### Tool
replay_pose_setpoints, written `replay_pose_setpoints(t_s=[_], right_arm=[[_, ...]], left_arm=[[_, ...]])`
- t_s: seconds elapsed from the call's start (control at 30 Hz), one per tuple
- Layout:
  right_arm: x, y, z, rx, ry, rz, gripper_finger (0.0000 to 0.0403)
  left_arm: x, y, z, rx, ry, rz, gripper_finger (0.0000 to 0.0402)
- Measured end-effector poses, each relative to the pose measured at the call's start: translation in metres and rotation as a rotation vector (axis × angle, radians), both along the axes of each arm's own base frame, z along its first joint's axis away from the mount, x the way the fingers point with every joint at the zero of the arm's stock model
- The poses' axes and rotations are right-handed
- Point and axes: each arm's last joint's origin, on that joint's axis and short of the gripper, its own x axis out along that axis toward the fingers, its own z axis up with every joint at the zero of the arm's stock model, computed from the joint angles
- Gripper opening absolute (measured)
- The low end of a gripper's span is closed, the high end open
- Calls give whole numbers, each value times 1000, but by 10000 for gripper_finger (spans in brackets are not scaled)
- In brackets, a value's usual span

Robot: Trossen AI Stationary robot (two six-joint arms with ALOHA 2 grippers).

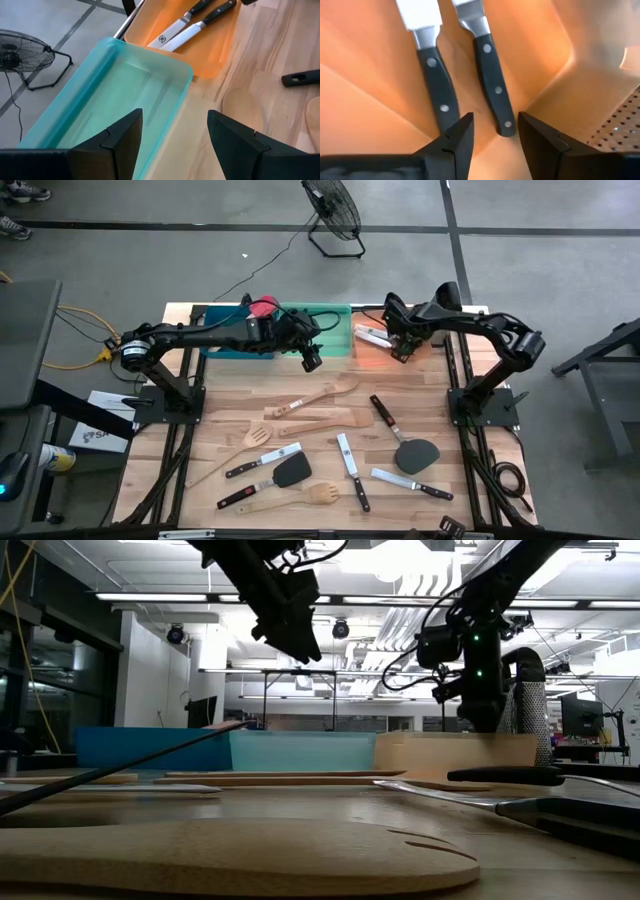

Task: Pick & Place Kitchen Items
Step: Put the black spatula into the blue bin

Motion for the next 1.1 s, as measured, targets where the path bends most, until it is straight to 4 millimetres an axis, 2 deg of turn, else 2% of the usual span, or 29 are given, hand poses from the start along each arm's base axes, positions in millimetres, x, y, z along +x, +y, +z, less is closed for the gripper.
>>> replay_pose_setpoints(t_s=[0.2,0.43,0.63,0.87,1.1], right_arm=[[4,0,4,50,-103,-90,197],[5,4,12,190,-168,-200,251],[8,5,28,257,-240,-267,258],[7,8,65,209,-392,-304,259],[-5,30,93,317,-541,-377,259]], left_arm=[[0,0,-1,-4,6,2,218],[-2,0,-2,-9,22,3,218],[-2,0,-2,-5,25,0,218],[-3,-1,-3,-9,46,-2,218],[-7,-2,-8,-18,113,-8,218]])
